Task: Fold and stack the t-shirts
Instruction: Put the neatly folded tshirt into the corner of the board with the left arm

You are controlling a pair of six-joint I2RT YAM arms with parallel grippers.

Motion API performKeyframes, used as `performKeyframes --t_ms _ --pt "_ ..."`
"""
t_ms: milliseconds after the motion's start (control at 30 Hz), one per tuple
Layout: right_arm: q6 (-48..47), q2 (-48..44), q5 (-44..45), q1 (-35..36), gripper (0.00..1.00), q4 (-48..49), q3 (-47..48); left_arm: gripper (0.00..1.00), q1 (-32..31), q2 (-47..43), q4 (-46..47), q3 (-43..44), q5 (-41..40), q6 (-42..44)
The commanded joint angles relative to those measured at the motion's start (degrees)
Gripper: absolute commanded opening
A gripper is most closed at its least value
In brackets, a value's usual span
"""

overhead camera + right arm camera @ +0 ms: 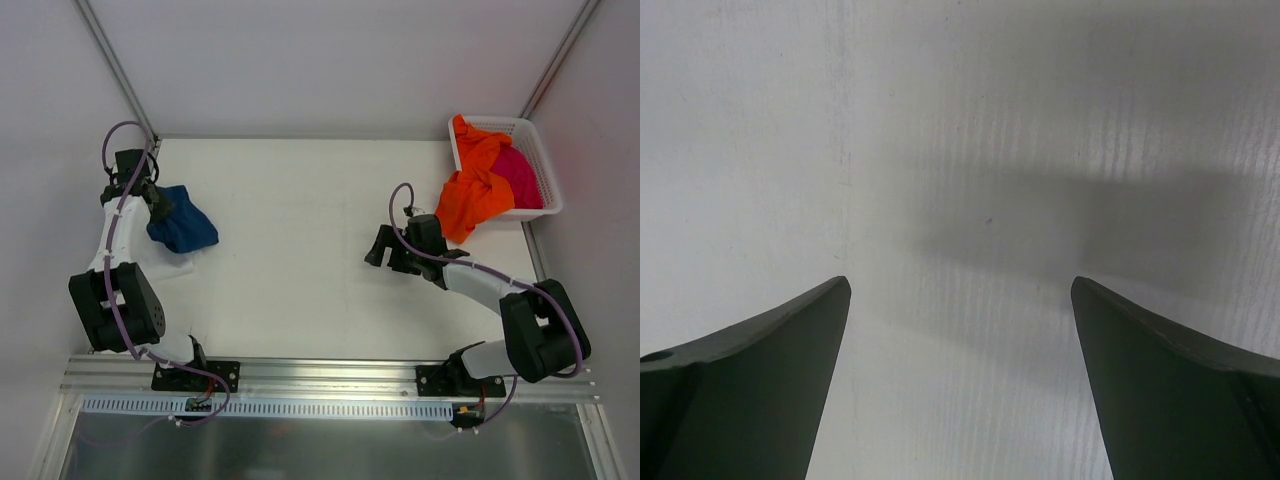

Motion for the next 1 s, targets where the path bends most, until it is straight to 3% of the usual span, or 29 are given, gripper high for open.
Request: performKeyframes --t_ms 0,167,333,533,967 --pt "-1.2 -2.2 -1.0 -0.3 0.97 -1.1 2.8 0.00 1.1 1.0 -0.8 2.4 2.1 -2.0" --pt "-1.4 -3.1 -1.5 -0.4 0.97 -1.3 2.6 0.00 1.9 -1.4 -2.5 4.0 5.5 -1.0" --pt "-0.9 -4.5 -1.6 -0.3 0.97 -0.8 1.1 0.00 1.8 0.2 -5.9 10.4 17.6 2.1" --pt "-0.3 -7.1 -1.4 -0.3 0.97 -0.8 -0.8 0.00 2.0 -3.5 -8.6 11.3 13.7 4.0" --pt "0.0 -12.9 -0.7 -0.3 0.97 -2.2 -3.6 0.00 5.5 -0.7 -12.2 15.9 12.7 7.8"
